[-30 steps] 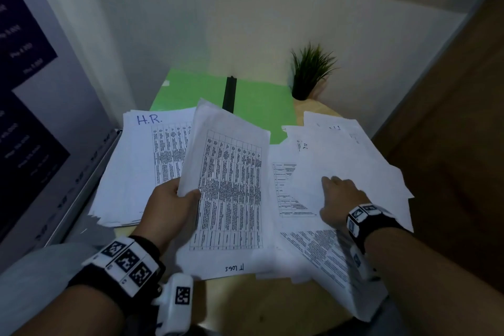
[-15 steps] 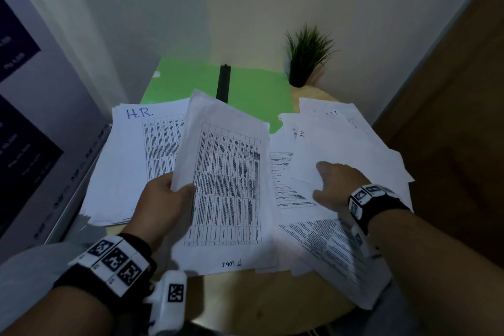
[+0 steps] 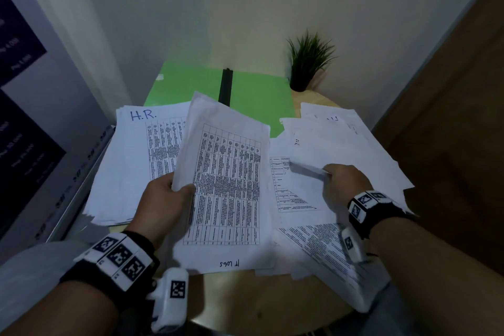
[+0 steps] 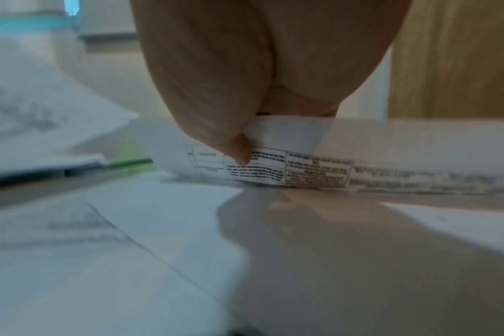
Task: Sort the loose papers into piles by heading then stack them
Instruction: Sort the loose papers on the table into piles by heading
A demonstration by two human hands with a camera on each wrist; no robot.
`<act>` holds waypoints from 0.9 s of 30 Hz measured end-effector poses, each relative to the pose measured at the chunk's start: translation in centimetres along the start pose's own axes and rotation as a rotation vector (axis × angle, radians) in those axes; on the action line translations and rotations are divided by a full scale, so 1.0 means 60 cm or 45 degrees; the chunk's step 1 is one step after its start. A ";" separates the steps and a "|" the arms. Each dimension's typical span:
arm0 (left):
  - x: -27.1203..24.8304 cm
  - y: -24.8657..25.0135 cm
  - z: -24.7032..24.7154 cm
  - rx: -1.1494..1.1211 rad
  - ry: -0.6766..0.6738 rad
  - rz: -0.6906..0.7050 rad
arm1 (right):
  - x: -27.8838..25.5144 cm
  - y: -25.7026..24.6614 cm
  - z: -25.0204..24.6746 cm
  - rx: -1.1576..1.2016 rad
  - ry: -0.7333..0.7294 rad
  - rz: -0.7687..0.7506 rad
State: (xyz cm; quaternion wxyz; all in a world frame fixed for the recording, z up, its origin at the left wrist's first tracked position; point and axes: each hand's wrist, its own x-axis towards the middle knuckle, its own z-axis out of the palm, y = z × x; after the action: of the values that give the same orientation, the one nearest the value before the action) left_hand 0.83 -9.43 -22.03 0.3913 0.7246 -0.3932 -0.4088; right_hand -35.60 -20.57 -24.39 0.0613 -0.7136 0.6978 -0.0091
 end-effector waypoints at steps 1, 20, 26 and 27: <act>0.000 0.001 0.000 -0.006 0.001 0.006 | -0.007 -0.011 -0.014 0.068 0.033 -0.037; -0.109 0.054 -0.016 -0.358 -0.143 0.100 | -0.230 -0.127 -0.238 1.917 0.375 0.147; -0.154 0.056 -0.013 -0.449 -0.438 0.027 | -0.226 -0.121 -0.083 1.786 0.143 0.467; -0.157 0.055 -0.011 -0.439 -0.475 0.012 | -0.224 -0.121 -0.067 1.800 0.067 0.500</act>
State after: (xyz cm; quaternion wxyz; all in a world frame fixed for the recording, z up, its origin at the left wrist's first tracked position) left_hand -2.77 -2.15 -16.17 0.4316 0.5576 -0.3864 -0.5945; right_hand -29.16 -7.32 -18.69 0.4909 -0.3648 0.6415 -0.4630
